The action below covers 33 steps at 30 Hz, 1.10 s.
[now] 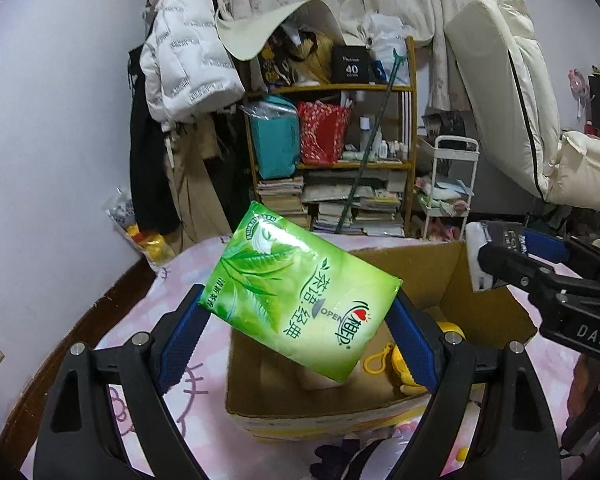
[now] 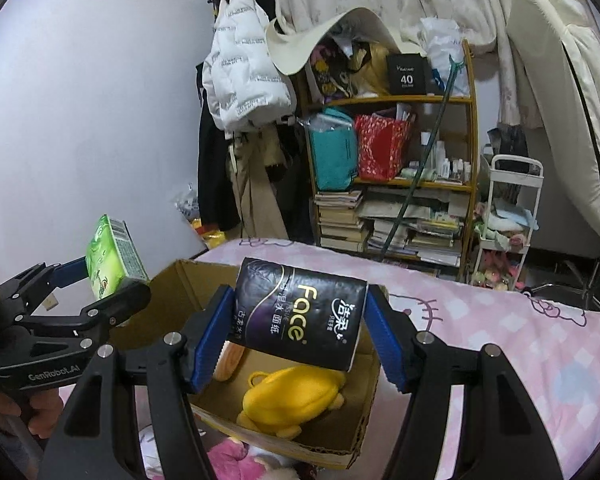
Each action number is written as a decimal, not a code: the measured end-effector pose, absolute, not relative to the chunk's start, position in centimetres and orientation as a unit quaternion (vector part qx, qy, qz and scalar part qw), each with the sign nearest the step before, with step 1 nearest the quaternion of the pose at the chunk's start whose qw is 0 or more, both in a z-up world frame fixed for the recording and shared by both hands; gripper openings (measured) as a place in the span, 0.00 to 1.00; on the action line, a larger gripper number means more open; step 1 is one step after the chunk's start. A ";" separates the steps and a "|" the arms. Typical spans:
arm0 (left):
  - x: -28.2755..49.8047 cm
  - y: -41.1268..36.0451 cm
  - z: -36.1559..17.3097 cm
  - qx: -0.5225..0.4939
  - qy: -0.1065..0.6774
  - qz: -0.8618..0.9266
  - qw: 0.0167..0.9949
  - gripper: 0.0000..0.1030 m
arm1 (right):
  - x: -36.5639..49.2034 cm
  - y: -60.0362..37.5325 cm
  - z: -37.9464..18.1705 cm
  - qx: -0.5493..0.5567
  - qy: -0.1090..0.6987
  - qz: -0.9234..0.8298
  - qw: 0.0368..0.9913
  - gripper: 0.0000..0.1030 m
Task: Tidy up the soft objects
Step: 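Carry both tissue packs over the box and release them inside, then withdraw both open tools from the box toward the remaining plush toys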
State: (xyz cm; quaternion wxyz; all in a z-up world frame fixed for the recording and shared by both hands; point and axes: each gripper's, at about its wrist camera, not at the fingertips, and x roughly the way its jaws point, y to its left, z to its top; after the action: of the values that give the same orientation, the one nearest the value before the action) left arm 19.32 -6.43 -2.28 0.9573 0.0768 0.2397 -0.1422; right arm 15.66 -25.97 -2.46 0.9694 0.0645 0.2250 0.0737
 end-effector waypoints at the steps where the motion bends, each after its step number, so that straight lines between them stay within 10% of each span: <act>1: 19.4 -6.5 -2.4 0.078 0.243 -0.146 0.956 0.84 | 15.8 -26.0 -2.6 0.064 0.230 0.074 0.968 0.68; 21: 16.8 -6.0 -1.8 0.093 0.271 -0.142 0.948 0.94 | 12.8 -26.6 -0.9 0.074 0.245 0.047 0.966 1.00; 33: 10.9 -4.0 1.5 0.092 0.257 -0.137 0.952 0.98 | 8.2 -26.4 2.0 0.061 0.224 0.034 0.972 1.00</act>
State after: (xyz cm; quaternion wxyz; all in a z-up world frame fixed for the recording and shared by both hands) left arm 10.94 -3.97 1.50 0.9524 0.0916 0.2566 -0.1369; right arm 8.19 -26.40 2.04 0.9720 0.0607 0.2244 0.0338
